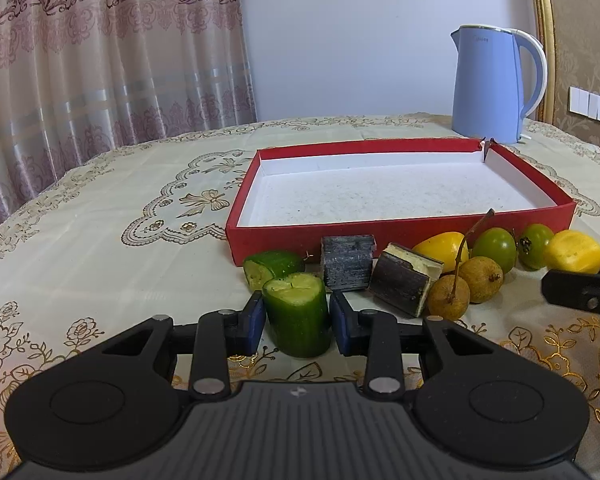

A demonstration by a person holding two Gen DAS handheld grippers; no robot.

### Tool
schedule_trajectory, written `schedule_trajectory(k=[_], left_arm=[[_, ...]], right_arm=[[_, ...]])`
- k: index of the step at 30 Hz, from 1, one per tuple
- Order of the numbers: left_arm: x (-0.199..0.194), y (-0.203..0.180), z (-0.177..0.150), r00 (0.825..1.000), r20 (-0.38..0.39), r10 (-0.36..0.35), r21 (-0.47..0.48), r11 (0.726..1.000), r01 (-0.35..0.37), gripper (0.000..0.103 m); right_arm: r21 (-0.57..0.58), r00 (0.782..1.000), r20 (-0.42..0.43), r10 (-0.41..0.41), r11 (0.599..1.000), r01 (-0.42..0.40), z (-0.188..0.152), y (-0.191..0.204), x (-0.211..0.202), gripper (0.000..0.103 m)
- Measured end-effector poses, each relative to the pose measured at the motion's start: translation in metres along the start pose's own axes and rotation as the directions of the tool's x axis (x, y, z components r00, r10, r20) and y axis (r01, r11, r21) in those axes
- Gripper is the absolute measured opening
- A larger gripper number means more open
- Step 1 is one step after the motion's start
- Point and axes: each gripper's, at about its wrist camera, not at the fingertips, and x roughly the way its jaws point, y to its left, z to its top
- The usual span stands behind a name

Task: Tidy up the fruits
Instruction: 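Close the right gripper on the yellow bell pepper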

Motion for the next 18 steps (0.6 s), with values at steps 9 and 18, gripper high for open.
schedule_trajectory(k=[9,18], left_arm=[[-0.002,-0.001,0.000,1.000,-0.003,0.019,-0.001,1.000,-0.019,0.034],[-0.011,-0.005,0.015,0.998,0.040,0.038,0.031,0.999,-0.039,0.034]], right_arm=[[0.038,0.999,0.012,0.035,0.999,-0.036,-0.003,-0.010,-0.005,0.044],[0.076,0.997,0.036,0.064,0.995,-0.067,-0.005,-0.021,-0.008,0.044]])
